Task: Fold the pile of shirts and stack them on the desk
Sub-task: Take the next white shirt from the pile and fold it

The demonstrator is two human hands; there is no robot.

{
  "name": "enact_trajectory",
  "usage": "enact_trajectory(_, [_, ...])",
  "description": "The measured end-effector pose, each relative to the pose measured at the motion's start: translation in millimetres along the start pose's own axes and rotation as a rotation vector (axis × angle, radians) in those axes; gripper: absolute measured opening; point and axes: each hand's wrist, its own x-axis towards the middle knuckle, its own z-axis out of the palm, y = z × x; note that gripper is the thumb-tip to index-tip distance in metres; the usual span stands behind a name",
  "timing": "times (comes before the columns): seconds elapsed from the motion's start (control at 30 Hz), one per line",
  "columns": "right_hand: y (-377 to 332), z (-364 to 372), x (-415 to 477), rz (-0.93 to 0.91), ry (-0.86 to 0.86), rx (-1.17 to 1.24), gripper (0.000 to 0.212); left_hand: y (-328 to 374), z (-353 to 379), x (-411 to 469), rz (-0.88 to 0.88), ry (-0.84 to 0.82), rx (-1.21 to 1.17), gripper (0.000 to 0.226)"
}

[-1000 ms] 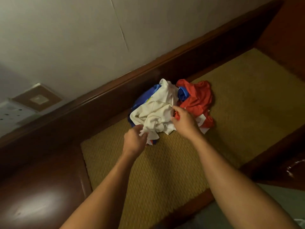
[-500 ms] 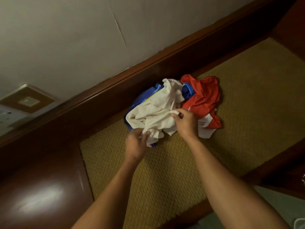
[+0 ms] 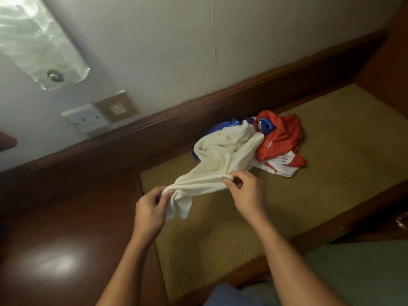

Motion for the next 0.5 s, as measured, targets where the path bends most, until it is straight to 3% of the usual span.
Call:
enact_trajectory(0.17, [-51, 7, -64, -0.162, -0.025, -0.152, 0.023, -28, -72, -54, 0.062, 0.077, 0.012, 0.013])
enact_trajectory(0.3, [-86, 24, -113, -0.138, -0.351, -0.098, 0.029, -55, -142, -95, 0.096, 0.133, 0.058, 0.016])
enact_trajectory(0.4, [-106, 45, -149, -0.165, -0.595, -0.236, 0.025, -70, -193, -118, 0.109, 0.175, 0.086, 0.015])
enact_trajectory(0.5, [-126, 66, -178, -0.252, -0.679, -0.493, 0.023, -81, -232, -141, 0.128, 0.182, 0.141, 0.014])
